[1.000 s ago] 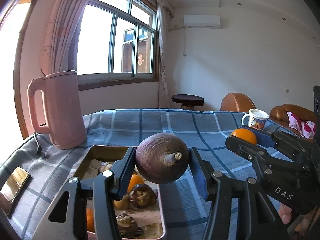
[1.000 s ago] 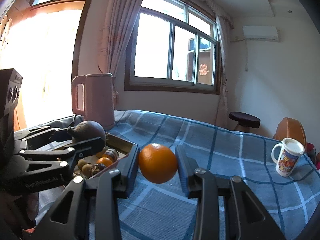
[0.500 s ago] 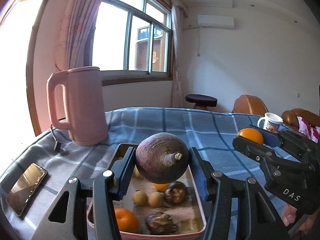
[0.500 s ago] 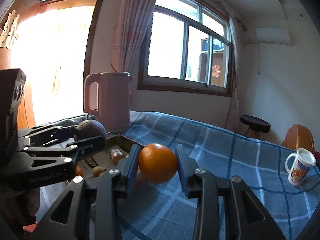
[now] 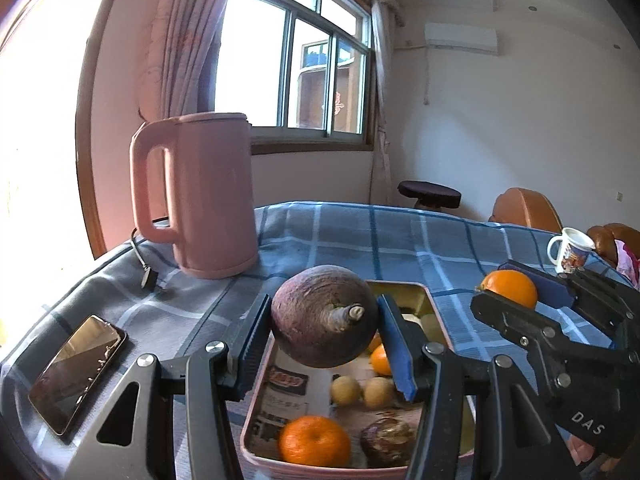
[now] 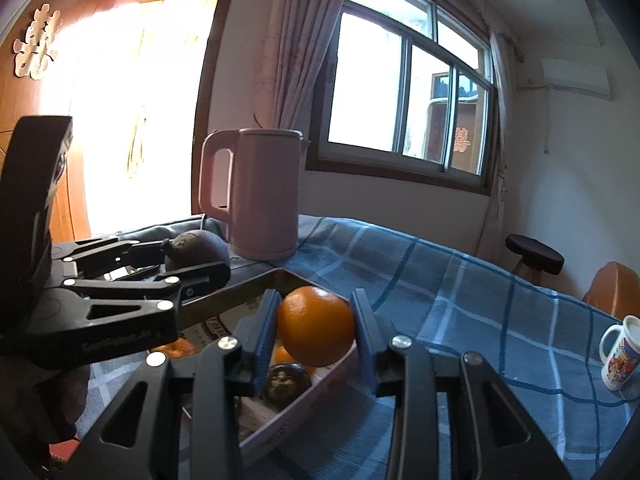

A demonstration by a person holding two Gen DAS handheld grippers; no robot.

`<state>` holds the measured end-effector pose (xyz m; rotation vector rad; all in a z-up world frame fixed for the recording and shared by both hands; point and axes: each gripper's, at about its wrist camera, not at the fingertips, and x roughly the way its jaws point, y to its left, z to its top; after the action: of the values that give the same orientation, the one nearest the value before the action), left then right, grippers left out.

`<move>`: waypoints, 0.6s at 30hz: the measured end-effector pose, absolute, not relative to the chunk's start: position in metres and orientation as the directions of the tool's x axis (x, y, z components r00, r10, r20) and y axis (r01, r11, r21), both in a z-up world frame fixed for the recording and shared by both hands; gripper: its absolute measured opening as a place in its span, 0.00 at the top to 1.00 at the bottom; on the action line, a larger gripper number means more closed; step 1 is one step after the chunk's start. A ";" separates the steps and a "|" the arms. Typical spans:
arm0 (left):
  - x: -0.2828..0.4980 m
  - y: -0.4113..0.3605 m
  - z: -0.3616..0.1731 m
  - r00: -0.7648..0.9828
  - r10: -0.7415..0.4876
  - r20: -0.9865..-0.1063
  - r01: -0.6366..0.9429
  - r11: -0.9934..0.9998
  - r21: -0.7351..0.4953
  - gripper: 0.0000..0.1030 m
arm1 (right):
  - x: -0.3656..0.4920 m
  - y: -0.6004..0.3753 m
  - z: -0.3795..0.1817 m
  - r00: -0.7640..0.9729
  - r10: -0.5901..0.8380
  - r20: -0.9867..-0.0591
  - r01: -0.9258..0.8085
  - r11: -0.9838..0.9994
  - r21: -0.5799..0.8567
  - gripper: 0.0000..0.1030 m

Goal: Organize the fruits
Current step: 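Open the left gripper to drop the purple-brown fruit while the right gripper releases the orange into the tin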

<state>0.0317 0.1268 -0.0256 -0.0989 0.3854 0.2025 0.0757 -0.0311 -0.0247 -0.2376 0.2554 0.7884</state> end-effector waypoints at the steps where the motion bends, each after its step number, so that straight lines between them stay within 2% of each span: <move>1: 0.032 0.129 -0.026 0.905 0.180 -0.386 -0.219 0.974 -0.058 0.46 | 0.075 -0.028 -0.026 0.673 0.668 -0.316 -0.726 0.678 -0.115 0.62; 18: 0.040 0.155 -0.040 0.869 0.203 -0.452 -0.257 0.964 -0.062 0.46 | 0.079 0.010 -0.047 0.622 0.675 -0.396 -0.766 0.629 -0.133 0.62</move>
<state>0.0404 0.1550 -0.0402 -0.1221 0.4592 0.2411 0.0792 0.0101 -0.0468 -0.3032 0.3250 0.8422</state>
